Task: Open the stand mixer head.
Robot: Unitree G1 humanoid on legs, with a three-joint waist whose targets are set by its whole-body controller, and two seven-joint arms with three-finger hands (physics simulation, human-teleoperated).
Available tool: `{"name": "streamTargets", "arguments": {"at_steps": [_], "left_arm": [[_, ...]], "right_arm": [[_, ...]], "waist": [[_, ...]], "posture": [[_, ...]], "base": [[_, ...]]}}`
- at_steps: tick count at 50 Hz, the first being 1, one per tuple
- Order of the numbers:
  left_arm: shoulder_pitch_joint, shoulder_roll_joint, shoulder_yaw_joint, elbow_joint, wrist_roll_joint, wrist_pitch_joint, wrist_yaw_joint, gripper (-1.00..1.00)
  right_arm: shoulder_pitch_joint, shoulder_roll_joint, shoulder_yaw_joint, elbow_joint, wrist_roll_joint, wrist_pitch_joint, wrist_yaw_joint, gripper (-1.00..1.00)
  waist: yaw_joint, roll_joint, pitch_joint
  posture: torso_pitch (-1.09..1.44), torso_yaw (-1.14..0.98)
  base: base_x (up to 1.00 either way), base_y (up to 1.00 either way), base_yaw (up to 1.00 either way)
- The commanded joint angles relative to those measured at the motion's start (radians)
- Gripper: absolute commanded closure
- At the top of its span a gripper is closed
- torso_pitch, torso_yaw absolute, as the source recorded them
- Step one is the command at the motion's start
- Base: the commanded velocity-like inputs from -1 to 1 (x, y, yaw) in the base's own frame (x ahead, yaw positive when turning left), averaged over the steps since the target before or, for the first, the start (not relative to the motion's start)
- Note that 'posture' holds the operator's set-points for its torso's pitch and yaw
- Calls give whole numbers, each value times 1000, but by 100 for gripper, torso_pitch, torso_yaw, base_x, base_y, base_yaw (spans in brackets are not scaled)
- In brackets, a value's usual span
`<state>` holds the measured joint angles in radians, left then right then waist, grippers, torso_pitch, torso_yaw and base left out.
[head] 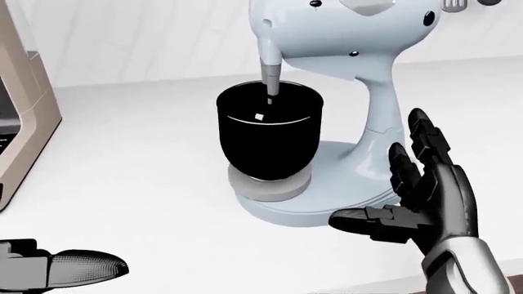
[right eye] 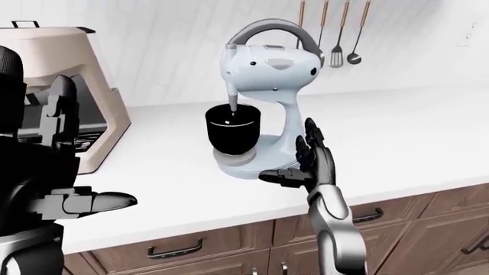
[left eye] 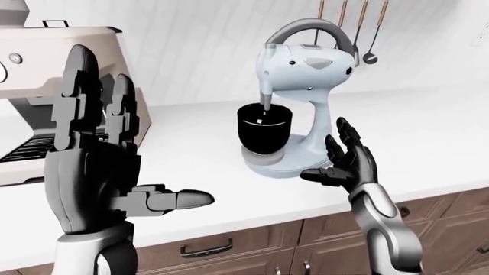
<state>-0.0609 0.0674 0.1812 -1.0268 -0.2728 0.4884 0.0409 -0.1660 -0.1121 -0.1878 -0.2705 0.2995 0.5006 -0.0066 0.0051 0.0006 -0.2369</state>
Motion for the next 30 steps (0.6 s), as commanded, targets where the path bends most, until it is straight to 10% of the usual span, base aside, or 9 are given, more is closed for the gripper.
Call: {"name": "streamTargets", "arguments": {"at_steps": [1,15,30], "left_arm": [[-18,4,1,-20,0,-20,-1,-100],[-16,3,-1,-20,0,-20,-1,-100],[-6,-3,-6,-20,7,-25,-3,-100]], "right_arm": [[-29,-7,-3,-36,2,-32,3,-100],[-45,-15,-10,7,1,-52,0,-100],[-56,-15,-2,39,-4,-65,0,-100]], "waist": [[-2,2,10],[-7,5,21],[-3,-2,-17]], "posture": [[-32,0],[-32,0],[-32,0]], "base": [[5,0,0],[5,0,0],[5,0,0]]}}
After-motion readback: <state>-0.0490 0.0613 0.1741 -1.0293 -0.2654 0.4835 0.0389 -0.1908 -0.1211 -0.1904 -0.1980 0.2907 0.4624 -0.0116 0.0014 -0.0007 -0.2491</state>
